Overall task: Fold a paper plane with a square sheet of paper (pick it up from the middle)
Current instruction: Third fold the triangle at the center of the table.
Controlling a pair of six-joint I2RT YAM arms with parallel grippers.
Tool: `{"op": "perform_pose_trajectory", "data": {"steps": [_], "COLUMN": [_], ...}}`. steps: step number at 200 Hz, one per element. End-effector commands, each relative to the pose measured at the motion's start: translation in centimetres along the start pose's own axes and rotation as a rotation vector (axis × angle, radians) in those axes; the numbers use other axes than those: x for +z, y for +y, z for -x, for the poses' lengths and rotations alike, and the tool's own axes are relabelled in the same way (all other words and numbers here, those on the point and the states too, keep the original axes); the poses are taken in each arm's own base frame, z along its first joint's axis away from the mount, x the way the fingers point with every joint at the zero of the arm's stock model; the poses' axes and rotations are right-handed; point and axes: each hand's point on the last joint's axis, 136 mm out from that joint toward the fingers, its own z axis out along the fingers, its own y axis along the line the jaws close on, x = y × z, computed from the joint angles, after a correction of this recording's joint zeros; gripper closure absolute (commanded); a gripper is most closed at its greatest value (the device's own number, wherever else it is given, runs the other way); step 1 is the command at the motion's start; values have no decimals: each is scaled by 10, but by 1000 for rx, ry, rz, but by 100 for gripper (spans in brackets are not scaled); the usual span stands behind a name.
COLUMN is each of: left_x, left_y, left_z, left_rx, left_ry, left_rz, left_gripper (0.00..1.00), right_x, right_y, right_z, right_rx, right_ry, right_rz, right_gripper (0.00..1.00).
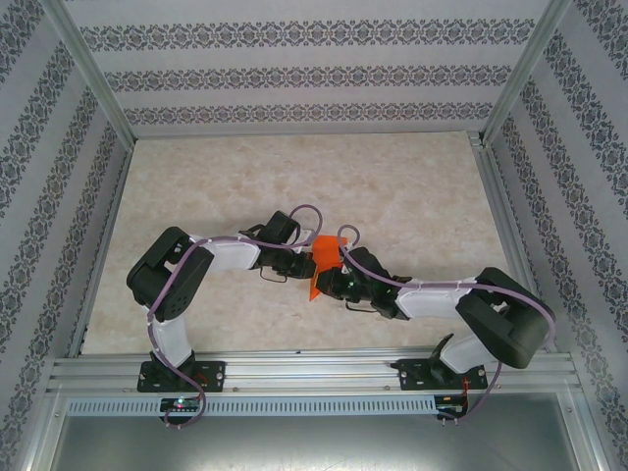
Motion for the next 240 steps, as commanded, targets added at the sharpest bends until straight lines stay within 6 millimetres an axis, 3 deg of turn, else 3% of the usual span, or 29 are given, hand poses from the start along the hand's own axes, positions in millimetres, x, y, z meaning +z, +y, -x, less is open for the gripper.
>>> {"op": "perform_pose_trajectory", "data": {"steps": [1,15,34,51,72,125,176,195,240], "left_x": [14,13,14,15,14,13,14,14,13], "left_y": [25,25,26,26,27,26,26,25,27], "left_z": [-28,-28,-30,-31,-31,-30,-30,-30,-31], "left_rx": [-31,-31,-31,-34,-32,-31,-32,-31,-29], "left_ry": [94,98,97,102,102,103,104,107,107], "left_rz": [59,62,61,60,65,63,60,59,67], "left_gripper": [98,98,98,98,98,98,98,98,98], "right_x": [6,6,4,6,3,-22,-1,7,7], "right_y": [-6,-21,-57,-67,-53,4,11,0,-58], "right_z": [-2,-8,-18,-24,-21,10,14,12,-14], "right_rx": [-6,4,28,46,42,-24,-11,-5,26], "right_ry": [22,31,30,49,43,-53,-28,-13,54], "right_rz": [-15,-54,-159,-160,-119,-25,0,-27,-180], "right_gripper": [92,92,91,92,91,91,90,90,90]}}
